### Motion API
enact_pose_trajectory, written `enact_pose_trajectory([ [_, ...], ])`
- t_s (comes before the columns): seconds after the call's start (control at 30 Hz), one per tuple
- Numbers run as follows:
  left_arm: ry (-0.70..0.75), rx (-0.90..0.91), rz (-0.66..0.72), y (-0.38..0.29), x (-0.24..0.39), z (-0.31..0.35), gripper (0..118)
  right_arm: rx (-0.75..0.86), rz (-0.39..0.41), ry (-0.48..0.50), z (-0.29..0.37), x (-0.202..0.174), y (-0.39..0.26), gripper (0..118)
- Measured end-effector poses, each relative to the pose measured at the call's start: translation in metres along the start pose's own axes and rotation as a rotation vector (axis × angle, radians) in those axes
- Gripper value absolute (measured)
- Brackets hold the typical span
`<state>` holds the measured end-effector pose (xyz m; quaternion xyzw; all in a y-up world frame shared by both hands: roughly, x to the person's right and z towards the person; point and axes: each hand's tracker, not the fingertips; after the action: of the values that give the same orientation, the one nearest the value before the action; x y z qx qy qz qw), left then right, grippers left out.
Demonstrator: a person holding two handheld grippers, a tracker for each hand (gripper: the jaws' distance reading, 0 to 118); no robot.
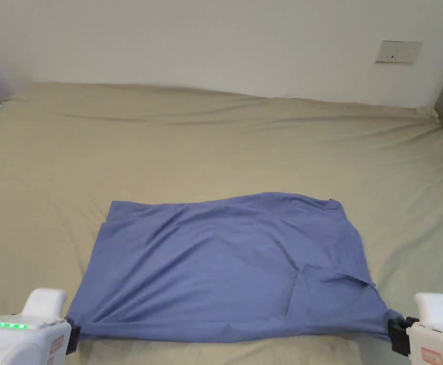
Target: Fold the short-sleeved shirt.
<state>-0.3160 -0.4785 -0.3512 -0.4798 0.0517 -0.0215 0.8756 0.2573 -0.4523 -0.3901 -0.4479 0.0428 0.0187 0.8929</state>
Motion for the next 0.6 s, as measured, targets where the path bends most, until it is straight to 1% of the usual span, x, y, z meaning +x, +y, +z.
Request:
enact_pose_trajectory([
  [0.03, -0.005, -0.029, -0.018, -0.01, 0.001, 0.002, 0, -0.019, -0.018, 0.019, 0.002, 0.002, -0.01, 4],
  [0.07, 0.014, -0.052, -0.027, -0.021, 0.004, 0.006, 0, -0.017, -0.013, 0.019, 0.006, 0.004, -0.021, 4],
  [0.1, 0.032, -0.074, -0.039, -0.029, 0.005, 0.011, 0, -0.04, 0.021, 0.003, 0.01, 0.003, -0.03, 4],
  [0.17, 0.022, -0.076, -0.087, -0.041, 0.004, 0.02, 0, -0.067, 0.086, -0.036, 0.02, 0.003, -0.045, 4],
  [0.2, 0.022, -0.073, -0.086, -0.046, 0.002, 0.024, 0, -0.079, 0.101, -0.027, 0.025, 0.007, -0.05, 4],
  [0.23, 0.013, -0.08, -0.096, -0.049, 0.001, 0.028, 0, -0.096, 0.099, -0.01, 0.029, 0.012, -0.052, 4],
  [0.27, 0.016, -0.09, -0.107, -0.051, -0.002, 0.03, 0, -0.113, 0.093, -0.01, 0.034, 0.013, -0.057, 4],
  [0.33, 0.032, -0.102, -0.134, -0.056, -0.006, 0.035, 0, -0.148, 0.108, -0.025, 0.041, 0.021, -0.06, 4],
  [0.4, 0.005, -0.122, -0.138, -0.06, -0.01, 0.042, 0, -0.185, 0.101, 0.001, 0.053, 0.026, -0.065, 4],
  [0.47, -0.011, -0.134, -0.152, -0.066, -0.009, 0.047, 0, -0.199, 0.098, 0.006, 0.058, 0.028, -0.069, 4],
  [0.5, -0.017, -0.155, -0.176, -0.07, -0.006, 0.047, 0, -0.221, 0.103, 0.01, 0.06, 0.027, -0.071, 4],
  [0.6, -0.001, -0.218, -0.297, -0.086, 0.006, 0.039, 0, -0.333, 0.155, -0.007, 0.054, 0.02, -0.084, 4],
])
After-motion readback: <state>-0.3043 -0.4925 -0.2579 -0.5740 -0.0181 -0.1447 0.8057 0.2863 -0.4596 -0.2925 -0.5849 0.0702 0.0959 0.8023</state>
